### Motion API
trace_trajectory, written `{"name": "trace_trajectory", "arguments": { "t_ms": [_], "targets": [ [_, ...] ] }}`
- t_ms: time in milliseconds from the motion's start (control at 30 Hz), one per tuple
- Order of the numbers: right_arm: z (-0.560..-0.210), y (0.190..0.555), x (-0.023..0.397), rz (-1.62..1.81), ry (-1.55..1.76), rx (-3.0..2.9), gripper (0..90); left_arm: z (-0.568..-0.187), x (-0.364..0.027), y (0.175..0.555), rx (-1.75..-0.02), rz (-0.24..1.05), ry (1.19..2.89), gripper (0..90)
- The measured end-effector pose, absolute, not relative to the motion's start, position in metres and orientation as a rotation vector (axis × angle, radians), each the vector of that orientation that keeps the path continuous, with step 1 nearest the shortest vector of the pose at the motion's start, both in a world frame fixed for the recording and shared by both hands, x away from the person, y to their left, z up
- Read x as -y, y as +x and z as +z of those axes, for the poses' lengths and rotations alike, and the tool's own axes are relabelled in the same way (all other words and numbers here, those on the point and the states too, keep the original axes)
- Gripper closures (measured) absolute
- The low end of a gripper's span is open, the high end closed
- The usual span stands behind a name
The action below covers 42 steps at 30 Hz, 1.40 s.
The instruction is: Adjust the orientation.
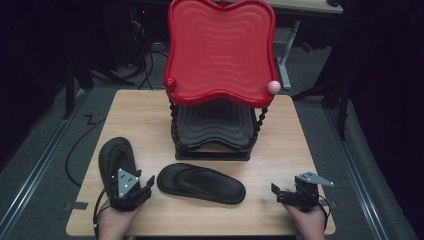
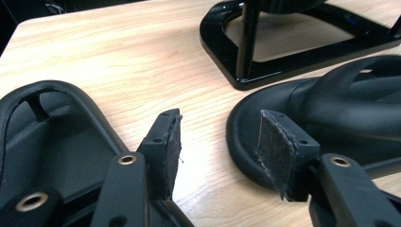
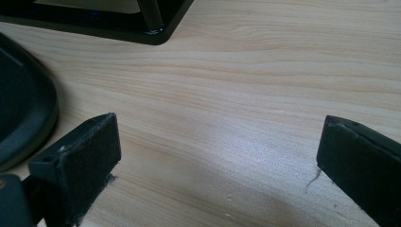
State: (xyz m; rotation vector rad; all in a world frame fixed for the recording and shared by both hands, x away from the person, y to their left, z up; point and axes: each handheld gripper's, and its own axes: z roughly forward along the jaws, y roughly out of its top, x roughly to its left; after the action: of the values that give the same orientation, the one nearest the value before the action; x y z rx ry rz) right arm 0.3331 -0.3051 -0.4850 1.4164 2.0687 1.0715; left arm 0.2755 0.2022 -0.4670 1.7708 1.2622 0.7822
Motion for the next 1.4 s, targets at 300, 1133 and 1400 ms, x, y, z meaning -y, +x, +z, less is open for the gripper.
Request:
{"name": "trace_trajectory", "arguments": {
  "t_ms": [300, 1133, 1400],
  "targets": [
    [-0.489, 0.334, 0.309, 1.167, 1.347, -2.151, 21.4, -0.480, -0.208, 0.289, -1.291, 0.758, 1.796, 46.1],
    [-0.489, 0.338, 0.295, 1.150, 1.299, -2.157, 25.2, -0.467, -0.307, 0.234, -1.451, 0.877, 1.593, 54.6],
    [-0.489, 0.338, 0.300, 1.157, 1.291, -2.151, 25.4, -0.473, -0.304, 0.247, -1.440, 0.904, 1.650, 46.6]
  ]
}}
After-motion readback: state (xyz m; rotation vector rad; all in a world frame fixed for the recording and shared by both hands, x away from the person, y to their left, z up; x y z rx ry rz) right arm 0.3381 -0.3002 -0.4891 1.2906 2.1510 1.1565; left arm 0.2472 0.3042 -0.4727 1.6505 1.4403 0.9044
